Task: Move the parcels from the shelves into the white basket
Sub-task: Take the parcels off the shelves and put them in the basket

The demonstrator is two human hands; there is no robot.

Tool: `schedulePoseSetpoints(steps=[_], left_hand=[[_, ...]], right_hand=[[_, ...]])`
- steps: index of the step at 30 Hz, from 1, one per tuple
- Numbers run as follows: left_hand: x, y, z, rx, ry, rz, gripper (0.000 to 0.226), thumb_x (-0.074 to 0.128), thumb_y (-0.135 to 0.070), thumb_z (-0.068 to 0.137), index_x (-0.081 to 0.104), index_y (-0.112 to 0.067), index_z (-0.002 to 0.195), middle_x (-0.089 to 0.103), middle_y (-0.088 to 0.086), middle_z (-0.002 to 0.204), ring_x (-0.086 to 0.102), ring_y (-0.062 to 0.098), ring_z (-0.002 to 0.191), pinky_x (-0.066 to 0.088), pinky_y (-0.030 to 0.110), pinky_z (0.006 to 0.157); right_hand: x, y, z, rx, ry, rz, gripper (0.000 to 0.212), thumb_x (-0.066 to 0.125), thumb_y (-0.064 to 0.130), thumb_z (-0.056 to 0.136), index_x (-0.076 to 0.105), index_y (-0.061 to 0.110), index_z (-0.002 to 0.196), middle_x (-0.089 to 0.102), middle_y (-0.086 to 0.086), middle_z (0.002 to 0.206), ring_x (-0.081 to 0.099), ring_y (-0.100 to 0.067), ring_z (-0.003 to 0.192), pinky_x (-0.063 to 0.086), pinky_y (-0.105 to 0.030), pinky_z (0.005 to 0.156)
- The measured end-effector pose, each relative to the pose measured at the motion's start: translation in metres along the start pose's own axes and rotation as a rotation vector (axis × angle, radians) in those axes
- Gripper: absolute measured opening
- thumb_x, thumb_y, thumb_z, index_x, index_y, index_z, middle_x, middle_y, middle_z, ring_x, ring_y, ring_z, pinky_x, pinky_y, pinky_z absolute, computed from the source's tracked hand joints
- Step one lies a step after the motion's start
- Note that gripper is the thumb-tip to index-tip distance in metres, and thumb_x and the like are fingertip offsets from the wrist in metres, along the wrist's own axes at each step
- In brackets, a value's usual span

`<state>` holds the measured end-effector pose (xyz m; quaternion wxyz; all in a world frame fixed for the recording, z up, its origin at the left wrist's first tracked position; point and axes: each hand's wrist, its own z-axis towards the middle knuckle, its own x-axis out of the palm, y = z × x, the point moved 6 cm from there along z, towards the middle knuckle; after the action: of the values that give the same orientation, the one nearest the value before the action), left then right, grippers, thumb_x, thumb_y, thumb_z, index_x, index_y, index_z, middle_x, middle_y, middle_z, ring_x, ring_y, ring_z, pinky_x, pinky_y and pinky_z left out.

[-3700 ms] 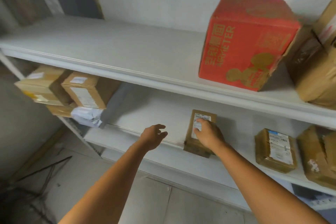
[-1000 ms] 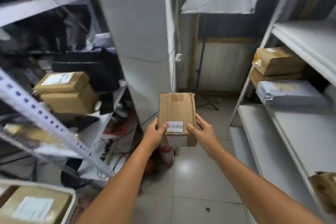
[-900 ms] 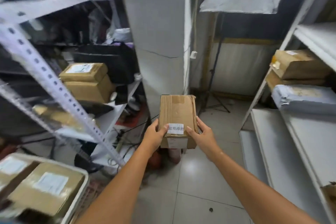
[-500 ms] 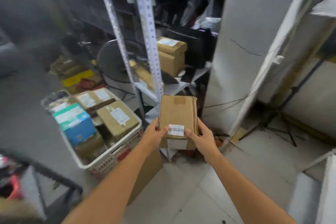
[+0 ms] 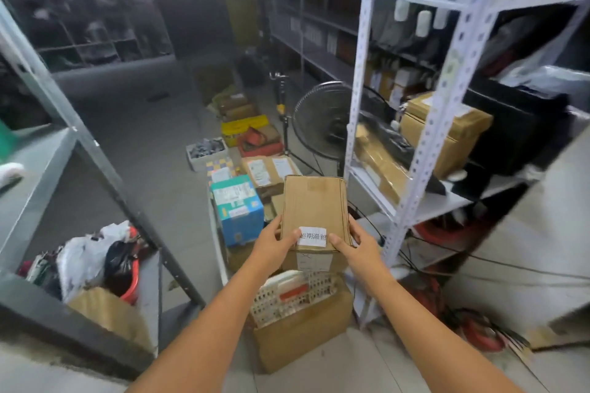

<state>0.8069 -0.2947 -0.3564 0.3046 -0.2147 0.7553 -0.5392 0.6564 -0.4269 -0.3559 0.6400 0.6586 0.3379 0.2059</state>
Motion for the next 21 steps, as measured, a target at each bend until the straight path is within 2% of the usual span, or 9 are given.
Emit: schedulePoseSetpoints(steps=[3,5,7,9,12,14,17,19,21], left_hand=[[-0.025,-0.003,0.049,-0.008,-0.01,-0.029,0.062,0.064,-0.035,0.09,0.034,-0.036,0.144,0.057,-0.014,0.115,0.055,0.004,0.106,0.046,0.018,0.077],[-0.039,-0.009,0.081,-0.014,-0.021,-0.052,0.064,0.065,-0.035,0.089,0.033,-0.036,0.145,0.056,-0.018,0.108,0.055,0.0,0.1,0.045,0.017,0.075],[-0.051,-0.015,0.114,-0.02,-0.036,-0.065,0.064,0.065,-0.036,0.089,0.033,-0.037,0.144,0.056,-0.015,0.111,0.056,0.003,0.102,0.045,0.017,0.073],[-0.061,-0.023,0.148,-0.011,-0.058,-0.048,0.062,0.065,-0.037,0.089,0.036,-0.037,0.143,0.058,-0.012,0.116,0.057,0.007,0.106,0.046,0.018,0.074],[-0.074,-0.032,0.195,-0.018,-0.101,-0.048,0.061,0.065,-0.038,0.088,0.037,-0.036,0.143,0.06,-0.014,0.111,0.06,0.001,0.095,0.048,0.015,0.068],[-0.084,-0.036,0.227,-0.034,-0.133,-0.044,0.062,0.066,-0.037,0.088,0.037,-0.033,0.143,0.061,-0.009,0.11,0.062,0.005,0.094,0.051,0.022,0.073],[-0.102,-0.038,0.269,-0.029,-0.208,-0.031,0.062,0.067,-0.031,0.088,0.039,-0.03,0.143,0.061,-0.003,0.115,0.061,0.012,0.1,0.053,0.03,0.084],[-0.112,-0.036,0.296,-0.04,-0.23,-0.03,0.06,0.066,-0.028,0.088,0.039,-0.027,0.142,0.06,-0.001,0.122,0.059,0.016,0.109,0.051,0.033,0.094],[-0.122,-0.03,0.322,-0.045,-0.245,-0.019,0.049,0.066,-0.027,0.088,0.046,-0.029,0.133,0.06,-0.005,0.119,0.059,0.013,0.11,0.051,0.026,0.089]], right_hand=[[0.022,0.01,0.055,0.015,0.024,-0.02,0.065,0.071,0.031,0.087,0.04,0.035,0.143,0.053,0.029,0.116,0.049,0.026,0.093,0.043,0.001,0.07],[0.033,0.019,0.092,0.0,0.043,-0.032,0.061,0.071,0.031,0.087,0.043,0.035,0.141,0.057,0.021,0.122,0.054,0.015,0.104,0.047,-0.009,0.082],[0.043,0.027,0.128,-0.007,0.065,-0.033,0.061,0.071,0.03,0.087,0.044,0.032,0.142,0.059,0.013,0.128,0.056,-0.002,0.115,0.049,-0.027,0.097],[0.05,0.031,0.164,-0.007,0.089,-0.028,0.061,0.071,0.032,0.087,0.044,0.035,0.142,0.059,0.015,0.129,0.056,-0.004,0.118,0.047,-0.033,0.102],[0.062,0.039,0.224,-0.029,0.157,-0.048,0.058,0.07,0.034,0.087,0.042,0.046,0.136,0.057,0.029,0.12,0.055,0.006,0.113,0.045,-0.027,0.1],[0.07,0.043,0.265,-0.033,0.205,-0.052,0.058,0.069,0.032,0.088,0.039,0.047,0.135,0.053,0.032,0.116,0.053,0.006,0.111,0.045,-0.022,0.097],[0.09,0.045,0.321,-0.047,0.295,-0.055,0.055,0.07,0.03,0.088,0.039,0.053,0.127,0.052,0.039,0.111,0.053,0.018,0.104,0.046,-0.006,0.082],[0.104,0.042,0.356,-0.043,0.339,-0.055,0.058,0.07,0.028,0.088,0.04,0.048,0.133,0.053,0.035,0.114,0.053,0.017,0.106,0.046,-0.005,0.079],[0.117,0.038,0.387,-0.028,0.367,-0.05,0.058,0.07,0.026,0.088,0.04,0.043,0.136,0.053,0.031,0.118,0.052,0.011,0.109,0.046,-0.008,0.081]])
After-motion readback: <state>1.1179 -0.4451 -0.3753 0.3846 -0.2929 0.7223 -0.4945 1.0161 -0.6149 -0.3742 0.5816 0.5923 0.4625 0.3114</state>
